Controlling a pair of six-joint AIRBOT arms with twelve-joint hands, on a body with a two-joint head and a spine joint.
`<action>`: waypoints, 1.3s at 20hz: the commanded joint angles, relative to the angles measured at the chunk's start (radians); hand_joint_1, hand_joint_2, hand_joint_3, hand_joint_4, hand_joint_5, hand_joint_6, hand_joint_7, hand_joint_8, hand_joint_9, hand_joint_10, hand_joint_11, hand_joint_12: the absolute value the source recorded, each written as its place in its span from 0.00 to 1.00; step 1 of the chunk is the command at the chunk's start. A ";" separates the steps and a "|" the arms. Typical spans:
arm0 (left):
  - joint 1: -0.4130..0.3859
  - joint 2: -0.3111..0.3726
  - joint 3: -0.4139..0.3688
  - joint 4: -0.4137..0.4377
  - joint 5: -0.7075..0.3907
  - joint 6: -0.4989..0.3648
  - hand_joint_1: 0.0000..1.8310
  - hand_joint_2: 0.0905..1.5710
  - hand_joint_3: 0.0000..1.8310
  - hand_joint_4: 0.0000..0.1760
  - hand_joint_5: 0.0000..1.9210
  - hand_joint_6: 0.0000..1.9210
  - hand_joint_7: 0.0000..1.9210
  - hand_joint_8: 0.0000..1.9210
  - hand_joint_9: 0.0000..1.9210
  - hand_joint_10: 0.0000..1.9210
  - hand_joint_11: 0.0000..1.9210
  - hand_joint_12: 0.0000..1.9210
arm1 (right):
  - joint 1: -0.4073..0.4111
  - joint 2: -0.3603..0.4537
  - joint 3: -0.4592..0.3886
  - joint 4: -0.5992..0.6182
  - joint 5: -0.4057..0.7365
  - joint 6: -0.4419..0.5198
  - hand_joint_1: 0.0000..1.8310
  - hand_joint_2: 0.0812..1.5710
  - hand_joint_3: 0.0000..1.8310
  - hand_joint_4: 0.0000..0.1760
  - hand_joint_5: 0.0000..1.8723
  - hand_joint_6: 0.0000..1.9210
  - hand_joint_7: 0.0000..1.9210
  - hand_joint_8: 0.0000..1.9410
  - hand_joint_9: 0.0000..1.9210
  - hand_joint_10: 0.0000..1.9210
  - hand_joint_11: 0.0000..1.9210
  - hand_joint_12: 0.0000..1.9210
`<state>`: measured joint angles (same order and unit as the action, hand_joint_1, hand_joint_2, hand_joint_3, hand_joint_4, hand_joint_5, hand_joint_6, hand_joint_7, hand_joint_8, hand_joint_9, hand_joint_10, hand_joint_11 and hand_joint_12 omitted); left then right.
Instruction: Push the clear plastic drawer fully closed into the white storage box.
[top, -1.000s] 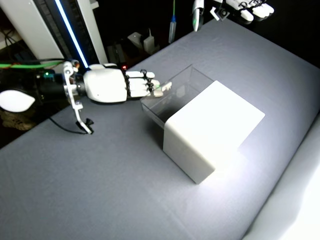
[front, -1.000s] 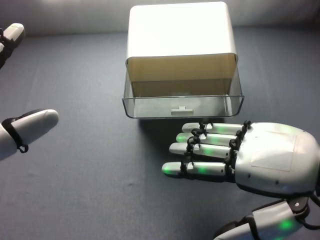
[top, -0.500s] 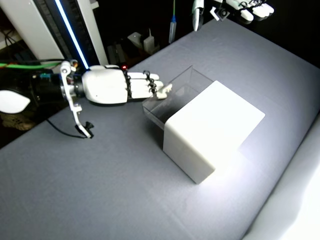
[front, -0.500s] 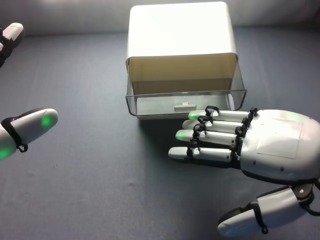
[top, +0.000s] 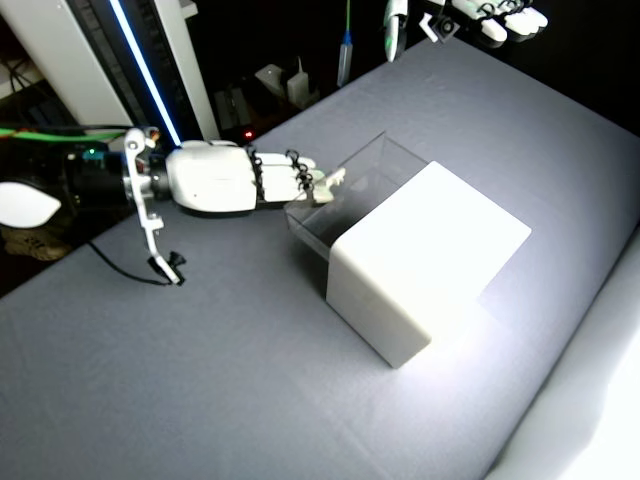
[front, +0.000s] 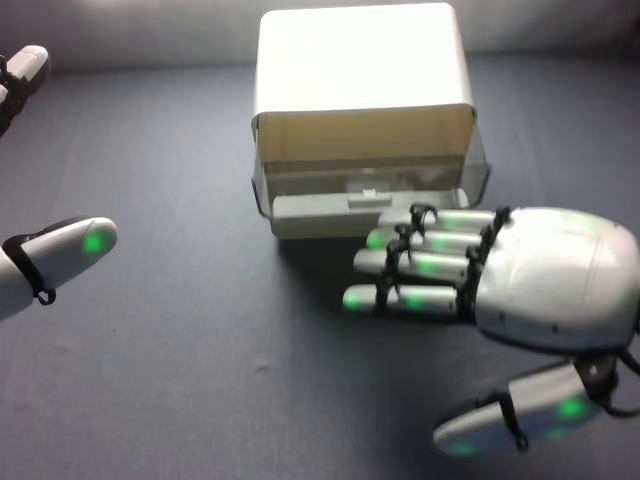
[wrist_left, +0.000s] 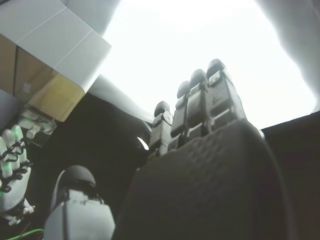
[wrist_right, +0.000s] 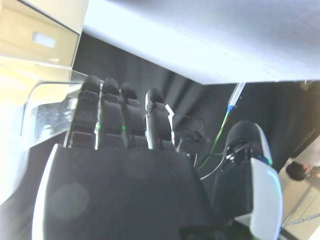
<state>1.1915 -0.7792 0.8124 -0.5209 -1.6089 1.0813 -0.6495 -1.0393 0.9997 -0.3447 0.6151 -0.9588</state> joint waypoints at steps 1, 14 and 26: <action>-0.002 0.003 0.008 0.008 -0.124 -0.004 0.00 0.58 0.00 1.00 0.00 0.00 0.00 0.00 0.00 0.00 0.00 0.00 | 0.019 -0.005 0.006 0.024 0.091 -0.007 0.00 0.65 0.00 0.13 0.11 0.01 0.00 0.00 0.00 0.00 0.00 0.00; -0.002 0.002 0.013 0.008 -0.124 -0.012 0.00 0.60 0.01 1.00 0.00 0.00 0.00 0.00 0.00 0.00 0.00 0.00 | 0.100 -0.068 0.069 0.034 0.011 -0.078 0.00 0.64 0.00 0.13 0.12 0.00 0.03 0.00 0.00 0.00 0.00 0.00; -0.001 0.002 0.015 0.008 -0.124 -0.019 0.00 0.60 0.00 0.88 0.00 0.00 0.00 0.00 0.00 0.00 0.00 0.00 | 0.114 -0.068 0.014 0.094 0.015 -0.190 0.00 0.64 0.00 0.05 0.15 0.01 0.04 0.01 0.00 0.00 0.00 0.00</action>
<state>1.1915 -0.7792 0.8207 -0.5171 -1.6089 1.0679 -0.5495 -1.1061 1.0183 -0.2558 0.4980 -1.1416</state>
